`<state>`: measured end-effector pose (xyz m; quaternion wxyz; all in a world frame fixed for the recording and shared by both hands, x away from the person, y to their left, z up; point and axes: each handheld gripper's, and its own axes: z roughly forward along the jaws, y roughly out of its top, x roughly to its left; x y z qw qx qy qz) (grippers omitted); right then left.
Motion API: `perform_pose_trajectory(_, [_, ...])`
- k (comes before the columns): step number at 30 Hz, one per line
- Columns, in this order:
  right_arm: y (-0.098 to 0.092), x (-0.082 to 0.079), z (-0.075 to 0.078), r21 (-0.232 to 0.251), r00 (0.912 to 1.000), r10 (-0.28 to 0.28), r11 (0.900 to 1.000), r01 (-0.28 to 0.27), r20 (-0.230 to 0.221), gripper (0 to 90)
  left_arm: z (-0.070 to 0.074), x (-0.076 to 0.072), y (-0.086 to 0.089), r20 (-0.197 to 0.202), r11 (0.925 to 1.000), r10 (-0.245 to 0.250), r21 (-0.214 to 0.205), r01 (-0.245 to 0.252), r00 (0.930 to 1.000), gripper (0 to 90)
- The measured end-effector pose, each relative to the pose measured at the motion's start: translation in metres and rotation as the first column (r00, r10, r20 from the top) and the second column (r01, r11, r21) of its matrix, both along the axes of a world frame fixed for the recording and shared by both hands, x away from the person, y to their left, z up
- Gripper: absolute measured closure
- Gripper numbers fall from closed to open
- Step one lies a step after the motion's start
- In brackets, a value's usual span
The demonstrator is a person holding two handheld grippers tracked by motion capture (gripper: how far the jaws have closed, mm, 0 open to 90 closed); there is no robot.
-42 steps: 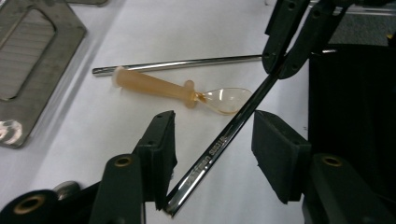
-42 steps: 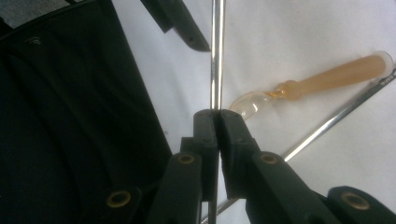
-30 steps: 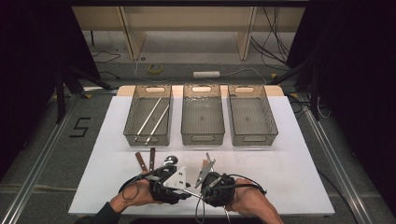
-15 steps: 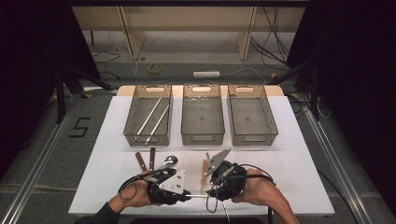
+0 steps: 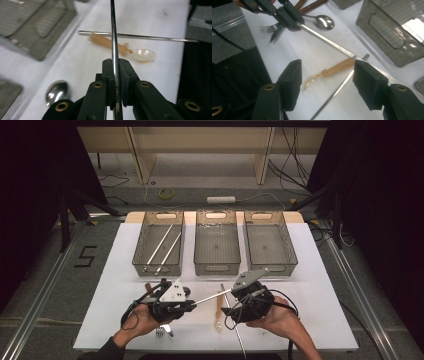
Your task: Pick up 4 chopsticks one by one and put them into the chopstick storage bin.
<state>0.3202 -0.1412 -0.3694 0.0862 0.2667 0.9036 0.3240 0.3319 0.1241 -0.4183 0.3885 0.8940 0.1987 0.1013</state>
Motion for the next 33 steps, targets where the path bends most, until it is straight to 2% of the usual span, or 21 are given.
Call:
perform_pose_trajectory(1, [-0.001,0.001,-0.001,0.002,0.9999,-0.013,0.9999,0.013,0.003,39.0,0.000,0.001,0.003,-0.011,0.9997,0.013,-0.020,-0.013,0.9999,83.3])
perform_pose_trajectory(3, [-0.001,0.002,-0.004,-0.002,0.9993,-0.038,0.9993,0.038,0.003,36.4,0.002,0.004,0.007,-0.019,0.9984,0.047,-0.029,-0.047,0.9987,83.4])
perform_pose_trajectory(7, [-0.003,0.004,-0.009,0.009,0.9961,-0.087,0.9962,0.087,0.014,35.0,0.004,0.007,0.014,-0.012,0.9928,0.110,-0.046,-0.110,0.9939,83.4])
perform_pose_trajectory(16, [-0.010,0.008,-0.020,0.032,0.9818,-0.190,0.9814,0.189,0.005,33.6,0.008,0.012,0.023,0.013,0.9742,0.220,-0.053,-0.219,0.9754,83.4])
perform_pose_trajectory(21, [-0.015,0.008,-0.029,0.022,0.9782,-0.207,0.9780,0.208,-0.005,33.5,0.011,0.018,0.030,0.024,0.9593,0.277,-0.067,-0.274,0.9607,83.4])
perform_pose_trajectory(26, [-0.016,0.006,-0.040,0.007,0.9757,-0.218,0.9759,0.218,-0.024,33.0,0.014,0.026,0.040,0.030,0.9408,0.332,-0.084,-0.328,0.9429,83.4])
perform_pose_trajectory(30, [-0.019,0.006,-0.045,-0.001,0.9736,-0.226,0.9742,0.226,-0.034,32.1,0.015,0.036,0.048,0.033,0.9214,0.381,-0.095,-0.377,0.9239,83.4])
perform_pose_trajectory(33, [-0.020,0.004,-0.048,-0.005,0.9731,-0.227,0.9738,0.227,-0.038,31.5,0.016,0.045,0.054,0.028,0.9024,0.423,-0.105,-0.418,0.9058,83.4])
